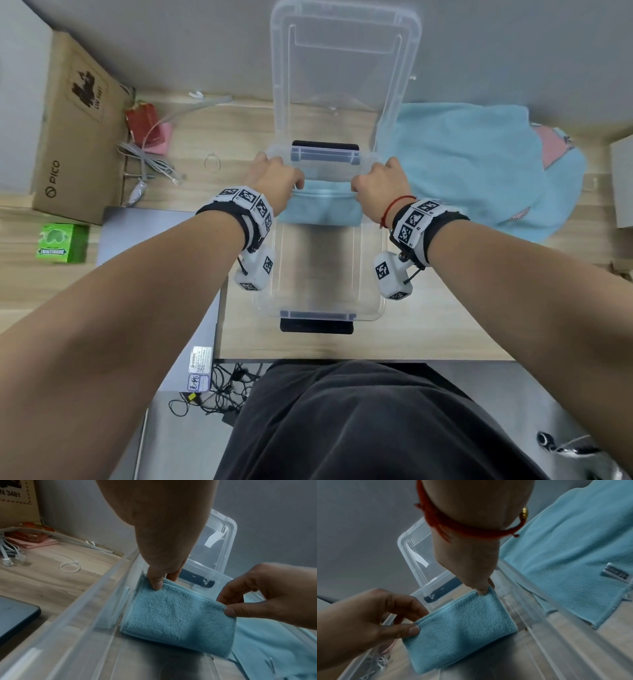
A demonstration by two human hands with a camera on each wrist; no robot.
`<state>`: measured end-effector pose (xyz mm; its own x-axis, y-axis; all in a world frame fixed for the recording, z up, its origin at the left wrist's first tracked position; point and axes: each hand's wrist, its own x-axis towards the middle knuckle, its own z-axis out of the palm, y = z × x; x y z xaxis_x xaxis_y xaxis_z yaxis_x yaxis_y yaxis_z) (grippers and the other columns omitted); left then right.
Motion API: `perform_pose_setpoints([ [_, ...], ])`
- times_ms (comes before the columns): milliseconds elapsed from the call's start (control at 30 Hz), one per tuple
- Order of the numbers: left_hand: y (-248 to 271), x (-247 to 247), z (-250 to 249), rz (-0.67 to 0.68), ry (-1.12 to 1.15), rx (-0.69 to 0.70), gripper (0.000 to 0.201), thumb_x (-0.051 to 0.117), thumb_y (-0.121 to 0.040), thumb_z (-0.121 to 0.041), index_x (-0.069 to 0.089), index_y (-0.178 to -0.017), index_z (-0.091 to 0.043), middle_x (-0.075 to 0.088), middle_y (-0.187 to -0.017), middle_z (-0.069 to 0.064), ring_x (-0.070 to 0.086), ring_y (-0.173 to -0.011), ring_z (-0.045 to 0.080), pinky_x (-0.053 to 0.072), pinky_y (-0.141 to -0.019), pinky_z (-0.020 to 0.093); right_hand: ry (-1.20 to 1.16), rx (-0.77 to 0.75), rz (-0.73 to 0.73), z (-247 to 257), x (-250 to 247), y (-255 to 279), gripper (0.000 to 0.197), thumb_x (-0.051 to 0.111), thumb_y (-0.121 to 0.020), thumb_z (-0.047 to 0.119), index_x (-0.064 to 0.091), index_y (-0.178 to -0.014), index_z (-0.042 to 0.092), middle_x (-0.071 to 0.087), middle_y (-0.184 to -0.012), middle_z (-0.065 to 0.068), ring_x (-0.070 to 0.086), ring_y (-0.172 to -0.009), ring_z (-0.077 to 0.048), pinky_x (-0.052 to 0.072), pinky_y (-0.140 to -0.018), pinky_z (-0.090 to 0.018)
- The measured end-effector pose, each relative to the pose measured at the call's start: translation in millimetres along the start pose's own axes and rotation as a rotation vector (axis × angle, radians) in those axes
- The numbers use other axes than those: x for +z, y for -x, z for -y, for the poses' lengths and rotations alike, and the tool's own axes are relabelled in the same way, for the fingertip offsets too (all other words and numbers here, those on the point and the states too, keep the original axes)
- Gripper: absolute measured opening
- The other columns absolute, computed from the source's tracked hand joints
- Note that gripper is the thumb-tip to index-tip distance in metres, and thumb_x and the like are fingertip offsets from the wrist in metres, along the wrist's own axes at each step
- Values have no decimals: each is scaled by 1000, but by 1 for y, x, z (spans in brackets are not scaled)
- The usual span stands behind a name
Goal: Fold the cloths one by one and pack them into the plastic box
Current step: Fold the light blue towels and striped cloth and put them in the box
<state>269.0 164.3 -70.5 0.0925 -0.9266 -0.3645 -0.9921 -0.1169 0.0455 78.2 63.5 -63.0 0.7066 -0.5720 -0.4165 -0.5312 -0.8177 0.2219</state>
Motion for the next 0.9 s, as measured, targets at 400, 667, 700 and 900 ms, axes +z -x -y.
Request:
perform_pose_setpoints([
  [400,1,1,19,-291,342,-198,34,60,-80,5,51,-108,-13,46,-113,10,46,-98,29,36,-73,33,-227,85,-214,4,-1,-14,16,54,-83,0,58,-95,8,62,-89,-12,55,-79,-32,32,-61,-34],
  [667,1,2,17,-221,523,-363,30,50,-85,-1,42,-111,-13,40,-117,12,49,-72,35,39,-65,42,-272,-184,147,34,7,-19,55,65,-87,29,40,-136,33,39,-134,-5,52,-109,-34,50,-83,-44],
  [700,1,3,17,-214,535,-367,30,50,-86,-1,41,-112,-12,40,-118,12,49,-73,35,38,-65,42,-256,-201,189,38,13,-21,62,65,-87,31,34,-140,39,32,-141,-4,48,-114,-36,50,-88,-46],
  [900,-1,4,16,-198,568,-364,33,49,-86,3,41,-117,-8,40,-120,14,45,-72,31,35,-67,38,-208,-247,351,48,34,-31,77,55,-89,29,9,-146,50,-2,-159,8,22,-133,-40,41,-99,-56],
])
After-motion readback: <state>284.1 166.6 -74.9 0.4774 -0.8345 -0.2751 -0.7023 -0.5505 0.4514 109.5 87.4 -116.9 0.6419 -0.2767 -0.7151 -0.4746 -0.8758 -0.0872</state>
